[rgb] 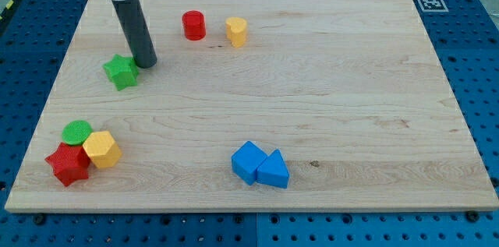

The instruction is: Move the green star towards the bottom left

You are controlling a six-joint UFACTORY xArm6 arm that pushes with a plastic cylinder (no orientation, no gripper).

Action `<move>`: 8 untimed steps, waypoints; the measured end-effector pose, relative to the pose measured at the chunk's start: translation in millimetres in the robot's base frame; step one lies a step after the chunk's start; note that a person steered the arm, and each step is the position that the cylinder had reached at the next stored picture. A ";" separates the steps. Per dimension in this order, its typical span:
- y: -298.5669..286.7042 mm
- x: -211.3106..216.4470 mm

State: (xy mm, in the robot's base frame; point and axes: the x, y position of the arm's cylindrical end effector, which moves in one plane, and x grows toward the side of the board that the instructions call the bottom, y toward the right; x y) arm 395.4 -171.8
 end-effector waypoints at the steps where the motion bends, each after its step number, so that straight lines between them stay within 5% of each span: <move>1: -12.9 -2.8; 6: -39.8 36.7; 8: -59.9 8.3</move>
